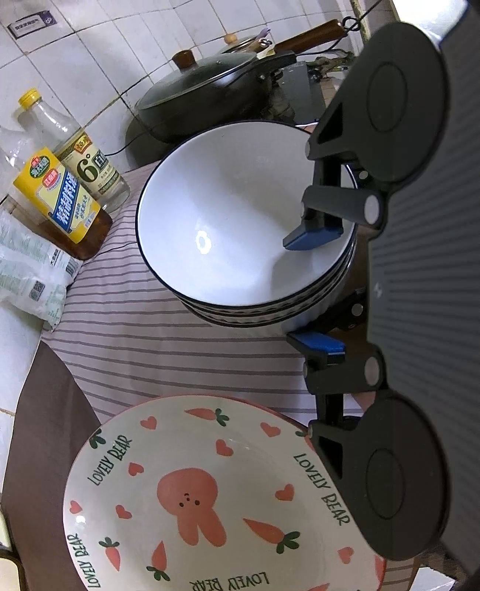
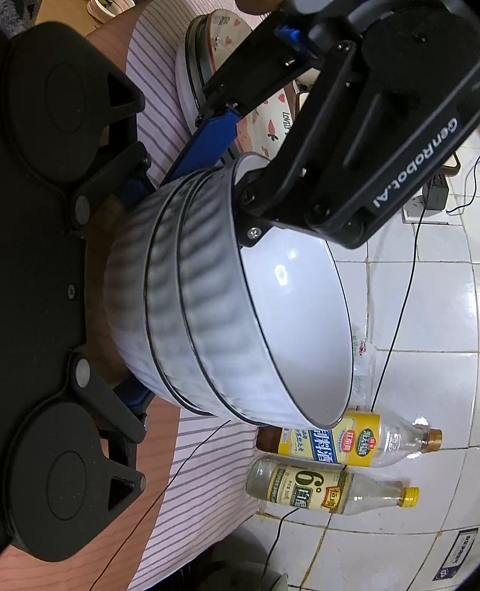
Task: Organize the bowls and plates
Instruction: 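Lift the bowl stack with the left gripper and carry it over the plates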
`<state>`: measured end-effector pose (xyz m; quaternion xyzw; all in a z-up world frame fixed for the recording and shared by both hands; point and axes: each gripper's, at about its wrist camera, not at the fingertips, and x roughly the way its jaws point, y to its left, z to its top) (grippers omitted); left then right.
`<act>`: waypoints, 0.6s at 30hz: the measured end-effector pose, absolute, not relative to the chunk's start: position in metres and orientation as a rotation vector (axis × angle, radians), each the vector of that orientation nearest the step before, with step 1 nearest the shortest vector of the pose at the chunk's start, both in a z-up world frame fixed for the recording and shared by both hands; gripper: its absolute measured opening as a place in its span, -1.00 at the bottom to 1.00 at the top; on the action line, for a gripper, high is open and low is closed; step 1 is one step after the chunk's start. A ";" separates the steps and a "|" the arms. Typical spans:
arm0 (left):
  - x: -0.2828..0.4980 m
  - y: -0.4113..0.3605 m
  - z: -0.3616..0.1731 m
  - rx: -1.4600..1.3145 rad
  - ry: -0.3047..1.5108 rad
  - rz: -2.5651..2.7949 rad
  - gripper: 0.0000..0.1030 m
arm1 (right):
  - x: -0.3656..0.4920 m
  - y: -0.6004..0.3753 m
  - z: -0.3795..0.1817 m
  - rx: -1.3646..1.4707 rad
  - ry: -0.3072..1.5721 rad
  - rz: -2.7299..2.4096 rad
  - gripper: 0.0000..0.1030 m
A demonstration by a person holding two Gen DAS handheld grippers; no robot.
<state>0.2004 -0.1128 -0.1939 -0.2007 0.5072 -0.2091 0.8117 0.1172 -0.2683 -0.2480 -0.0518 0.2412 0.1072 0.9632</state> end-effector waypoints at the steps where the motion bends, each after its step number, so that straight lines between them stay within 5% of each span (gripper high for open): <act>1: 0.201 -0.113 -0.193 -0.425 1.083 -0.452 -0.11 | 0.116 -0.268 -0.248 -0.102 0.486 0.214 0.80; 18: 0.185 -0.095 -0.149 -0.391 0.988 -0.496 -0.11 | 0.099 -0.249 -0.212 -0.118 0.396 0.199 0.80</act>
